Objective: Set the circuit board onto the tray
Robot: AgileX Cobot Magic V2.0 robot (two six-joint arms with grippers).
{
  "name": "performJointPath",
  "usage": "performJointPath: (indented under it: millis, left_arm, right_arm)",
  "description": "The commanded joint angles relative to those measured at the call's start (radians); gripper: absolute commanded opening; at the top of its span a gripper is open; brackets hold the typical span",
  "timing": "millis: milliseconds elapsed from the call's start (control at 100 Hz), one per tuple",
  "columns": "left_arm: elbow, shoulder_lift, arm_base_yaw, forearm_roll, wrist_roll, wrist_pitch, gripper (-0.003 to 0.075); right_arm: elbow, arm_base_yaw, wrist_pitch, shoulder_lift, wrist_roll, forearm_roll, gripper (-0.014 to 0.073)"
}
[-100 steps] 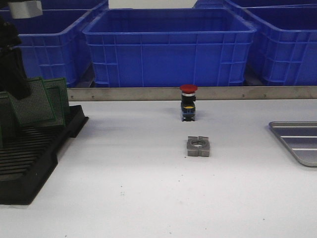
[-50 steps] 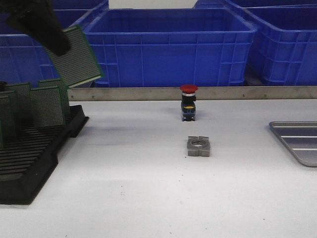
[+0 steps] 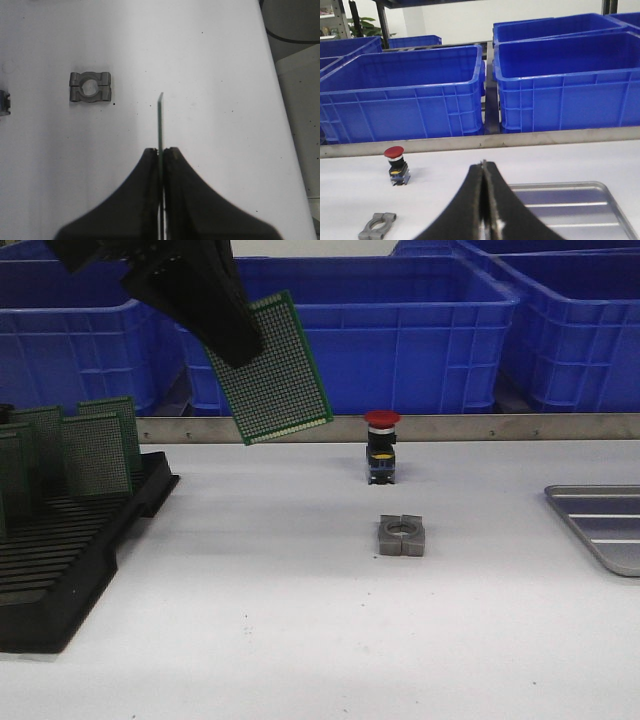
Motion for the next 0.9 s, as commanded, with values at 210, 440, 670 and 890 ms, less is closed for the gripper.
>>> performJointPath:
  millis: [210,440,670,890]
  left_arm:
    - [-0.032,-0.052,-0.008,-0.056,-0.012,0.048,-0.0018]
    - [-0.032,-0.052,-0.008,-0.056,-0.012,0.048,-0.0018]
    - [-0.032,-0.052,-0.008,-0.056,-0.012,0.048,-0.0018]
    - [-0.032,-0.052,-0.008,-0.057,-0.012,0.048,-0.0018]
  right_arm:
    - [-0.369,-0.002,0.360,0.287,-0.002,0.031,-0.0068]
    - [-0.433,-0.002,0.408,0.396,-0.002,0.032,-0.0062]
    - [-0.433,-0.002,0.429,0.400,-0.002,0.032,0.0253]
    - [-0.433,-0.002,0.407,0.401,-0.005,0.071,0.0477]
